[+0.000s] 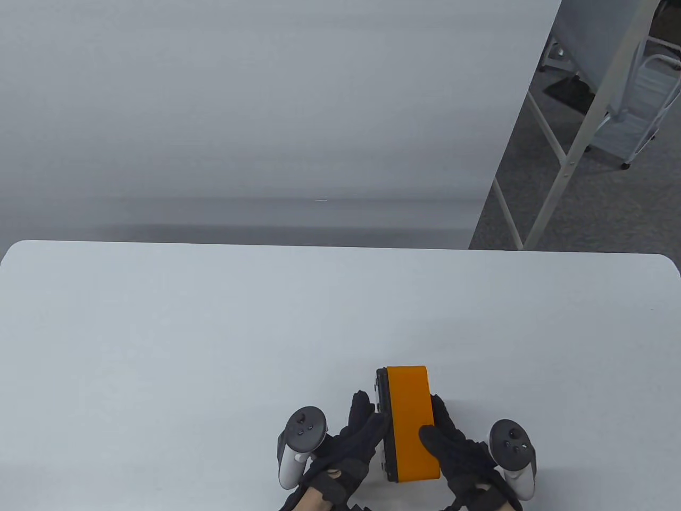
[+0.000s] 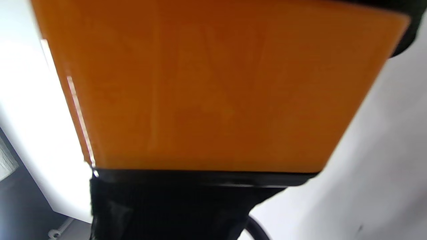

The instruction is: Separate tissue box from tissue box base

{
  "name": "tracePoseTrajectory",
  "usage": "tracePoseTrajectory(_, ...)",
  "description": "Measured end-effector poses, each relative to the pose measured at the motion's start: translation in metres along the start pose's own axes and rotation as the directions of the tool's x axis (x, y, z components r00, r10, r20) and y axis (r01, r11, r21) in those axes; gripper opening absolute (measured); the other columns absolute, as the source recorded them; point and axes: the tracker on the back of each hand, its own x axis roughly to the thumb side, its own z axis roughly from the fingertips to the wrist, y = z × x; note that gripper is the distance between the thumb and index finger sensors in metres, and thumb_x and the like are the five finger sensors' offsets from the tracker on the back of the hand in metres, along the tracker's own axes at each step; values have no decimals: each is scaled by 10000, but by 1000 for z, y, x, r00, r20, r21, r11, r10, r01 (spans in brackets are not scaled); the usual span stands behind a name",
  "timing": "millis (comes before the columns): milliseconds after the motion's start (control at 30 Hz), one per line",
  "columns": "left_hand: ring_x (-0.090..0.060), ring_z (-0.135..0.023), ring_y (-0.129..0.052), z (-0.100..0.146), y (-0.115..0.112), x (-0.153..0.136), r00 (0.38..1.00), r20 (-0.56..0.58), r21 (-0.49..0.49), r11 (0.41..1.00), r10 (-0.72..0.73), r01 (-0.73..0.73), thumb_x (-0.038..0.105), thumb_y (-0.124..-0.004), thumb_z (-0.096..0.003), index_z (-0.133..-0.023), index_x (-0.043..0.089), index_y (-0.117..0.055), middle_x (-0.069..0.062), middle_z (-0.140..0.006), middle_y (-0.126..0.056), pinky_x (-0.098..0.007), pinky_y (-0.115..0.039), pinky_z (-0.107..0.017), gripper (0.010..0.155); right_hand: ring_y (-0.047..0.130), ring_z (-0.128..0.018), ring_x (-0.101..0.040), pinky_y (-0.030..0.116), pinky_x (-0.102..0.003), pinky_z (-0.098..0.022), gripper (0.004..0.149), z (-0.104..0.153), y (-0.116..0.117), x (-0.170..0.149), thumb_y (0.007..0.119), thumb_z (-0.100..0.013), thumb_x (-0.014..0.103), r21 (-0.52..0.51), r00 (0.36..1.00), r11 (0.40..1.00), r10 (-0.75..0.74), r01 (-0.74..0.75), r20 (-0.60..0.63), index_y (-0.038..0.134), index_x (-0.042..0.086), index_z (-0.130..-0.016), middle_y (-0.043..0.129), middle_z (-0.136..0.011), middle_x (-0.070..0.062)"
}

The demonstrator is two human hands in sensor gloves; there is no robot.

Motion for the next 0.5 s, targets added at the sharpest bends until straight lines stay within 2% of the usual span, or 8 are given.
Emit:
tracePoseTrajectory(100, -732, -926, -317, 1, 1, -2, 999, -13, 12, 999, 36, -36, 847, -501, -527, -1011, -74, 63, -447, -1024, -53, -788, -525, -567, 1183, 549, -817, -743, 691, -753, -469, 1036, 0, 9, -3, 539, -561, 740, 2, 1000, 1000, 24, -24, 15, 190, -108, -1044, 189, -1005, -506)
tracePoseTrajectory(200, -697, -932, -397, 1, 4, -3, 999, -15, 25, 999, 34, -34, 825, -540, -545, -1014, -76, 48, -441, -1010, -200, -767, -579, -563, 1174, 558, -814, -742, 696, -747, -471, 1036, 0, 12, -2, 535, -561, 744, 3, 998, 999, 44, -45, 33, 194, -107, -1044, 195, -1005, -506)
tracePoseTrajectory(233, -699, -917, -418, 1, 4, -2, 998, -23, 23, 999, 50, -50, 817, -552, -548, -1009, -70, 61, -455, -1014, -68, -757, -594, -563, 1173, 568, -807, -741, 699, -741, -470, 1036, 0, 12, -2, 532, -562, 747, 6, 998, 999, 41, -41, 38, 201, -108, -1045, 204, -1005, -507)
tracePoseTrajectory(267, -701, -908, -430, 2, 5, -2, 999, -25, 9, 999, 45, -45, 818, -554, -547, -1003, -52, 89, -462, -1003, -58, -752, -603, -564, 1174, 575, -801, -741, 697, -736, -474, 1037, 0, 12, -2, 534, -561, 750, 9, 999, 999, 38, -38, 39, 209, -107, -1047, 211, -1007, -505)
tracePoseTrajectory(500, -699, -895, -494, 0, 4, 1, 999, -21, 17, 999, 35, -34, 820, -549, -548, -1009, -5, 109, -497, -985, -114, -725, -650, -563, 1152, 628, -774, -741, 713, -723, -463, 1024, 0, 5, 8, 550, -559, 749, -1, 995, 996, 92, -92, 31, 261, -101, -1052, 260, -1013, -499)
